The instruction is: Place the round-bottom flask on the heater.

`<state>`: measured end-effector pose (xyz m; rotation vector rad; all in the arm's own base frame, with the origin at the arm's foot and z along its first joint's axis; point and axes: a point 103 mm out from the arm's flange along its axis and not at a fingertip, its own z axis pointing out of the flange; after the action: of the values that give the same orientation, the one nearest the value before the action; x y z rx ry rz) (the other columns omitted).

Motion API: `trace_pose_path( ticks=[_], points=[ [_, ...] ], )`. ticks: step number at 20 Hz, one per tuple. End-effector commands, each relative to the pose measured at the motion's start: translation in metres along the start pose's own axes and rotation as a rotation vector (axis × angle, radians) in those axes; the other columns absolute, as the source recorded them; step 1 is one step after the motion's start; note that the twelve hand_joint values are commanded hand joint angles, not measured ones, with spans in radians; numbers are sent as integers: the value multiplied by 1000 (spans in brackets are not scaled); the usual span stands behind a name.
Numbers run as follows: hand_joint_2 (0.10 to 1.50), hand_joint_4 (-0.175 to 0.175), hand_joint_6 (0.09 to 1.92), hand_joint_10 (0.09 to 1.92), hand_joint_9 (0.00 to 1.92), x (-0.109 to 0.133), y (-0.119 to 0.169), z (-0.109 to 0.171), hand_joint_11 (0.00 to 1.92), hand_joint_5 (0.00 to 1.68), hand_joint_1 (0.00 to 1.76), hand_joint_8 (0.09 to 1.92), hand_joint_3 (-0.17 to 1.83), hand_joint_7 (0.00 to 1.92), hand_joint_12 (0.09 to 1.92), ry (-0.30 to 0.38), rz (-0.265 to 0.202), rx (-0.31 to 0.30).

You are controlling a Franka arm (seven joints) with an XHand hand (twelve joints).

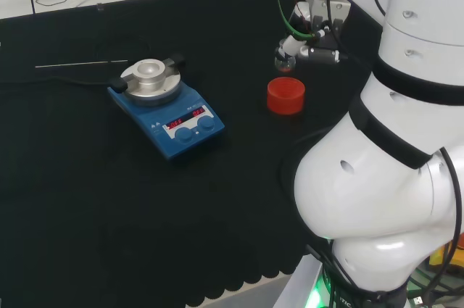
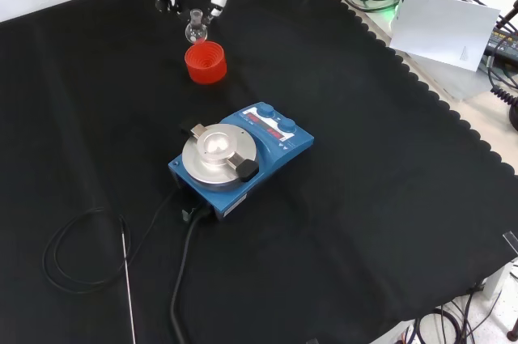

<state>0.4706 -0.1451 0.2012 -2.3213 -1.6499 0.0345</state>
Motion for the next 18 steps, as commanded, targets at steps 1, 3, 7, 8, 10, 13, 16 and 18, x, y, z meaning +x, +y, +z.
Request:
trace_pose_path(
  ticks=[1, 3, 7, 8, 10, 13, 16, 18],
  points=[
    [680, 27, 975, 618, 580, 39, -20, -25, 464, 1127, 1121, 689, 754, 365, 1297, -30, -48, -2],
    [680, 26, 975, 618, 579, 39, -21, -33, 464, 1127, 1121, 689, 755, 365, 1297, -25, -60, -5],
    [679, 24, 976, 617, 577, 82, -22, -35, 464, 1127, 1122, 690, 757, 366, 1297, -63, -105, -5],
    [678, 24, 977, 617, 577, 94, -22, -36, 463, 1127, 1122, 690, 757, 366, 1297, -69, -118, -1],
    [677, 23, 976, 617, 577, 116, -20, -36, 463, 1127, 1123, 691, 759, 367, 1297, -83, -145, 11],
    [676, 21, 976, 618, 576, 146, -14, -37, 462, 1128, 1123, 691, 761, 367, 1297, -83, -185, 29],
    [666, 7, 972, 620, 575, 177, -8, -37, 458, 1135, 1128, 694, 776, 368, 1301, -92, -229, 36],
    [663, 4, 972, 620, 575, 194, -4, -35, 457, 1136, 1129, 695, 779, 369, 1302, -103, -249, 43]
  ],
)
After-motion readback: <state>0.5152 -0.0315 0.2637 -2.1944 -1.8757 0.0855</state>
